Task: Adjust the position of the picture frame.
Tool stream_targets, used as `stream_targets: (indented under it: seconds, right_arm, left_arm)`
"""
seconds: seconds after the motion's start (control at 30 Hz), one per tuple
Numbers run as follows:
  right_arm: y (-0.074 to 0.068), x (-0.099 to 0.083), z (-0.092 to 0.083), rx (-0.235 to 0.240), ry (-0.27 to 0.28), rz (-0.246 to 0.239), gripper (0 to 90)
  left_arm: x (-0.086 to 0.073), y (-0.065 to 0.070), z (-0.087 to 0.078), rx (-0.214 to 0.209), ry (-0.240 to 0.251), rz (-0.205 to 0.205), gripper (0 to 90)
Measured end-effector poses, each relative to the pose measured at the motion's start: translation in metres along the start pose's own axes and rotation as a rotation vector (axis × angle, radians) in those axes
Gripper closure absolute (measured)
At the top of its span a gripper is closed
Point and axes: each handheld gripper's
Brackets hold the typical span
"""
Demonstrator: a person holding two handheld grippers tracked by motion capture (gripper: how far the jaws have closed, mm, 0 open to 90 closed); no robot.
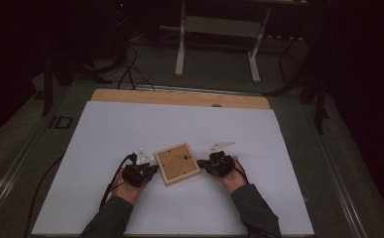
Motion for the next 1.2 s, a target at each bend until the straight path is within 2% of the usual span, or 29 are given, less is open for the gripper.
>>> stream_targets:
  seconds: [0.13,0.2,0.4,0.53,0.67,1.2]
  right_arm:
    - [-0.003,-0.006,-0.004,0.016,0.001,-0.01,89.6]
    - [-0.005,-0.009,-0.006,0.022,0.001,-0.012,89.6]
    - [-0.011,-0.015,-0.01,0.024,0.003,-0.029,89.7]
    - [-0.013,-0.016,-0.011,0.026,0.003,-0.024,89.7]
    - [-0.016,-0.017,-0.011,0.027,0.006,-0.026,89.7]
    - [-0.026,-0.011,-0.002,0.03,0.005,-0.032,89.6]
  left_arm:
    - [-0.007,0.012,-0.006,-0.031,-0.005,-0.01,90.0]
    - [-0.006,0.014,-0.006,-0.021,-0.015,0.004,90.0]
    - [-0.004,0.009,-0.004,-0.022,-0.007,-0.019,90.0]
    - [-0.002,0.004,-0.001,-0.019,0.003,-0.036,90.0]
    - [0.003,0.003,0.001,0.007,-0.013,-0.021,90.0]
    - [0.003,-0.009,0.0,0.032,-0.014,-0.054,90.0]
Point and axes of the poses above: each handheld gripper's, and its own axes: z roughly forward along the jaws, x roughly out of its top, y roughly to its right, and after that the axes turned 2 degrees about -z, right-handed
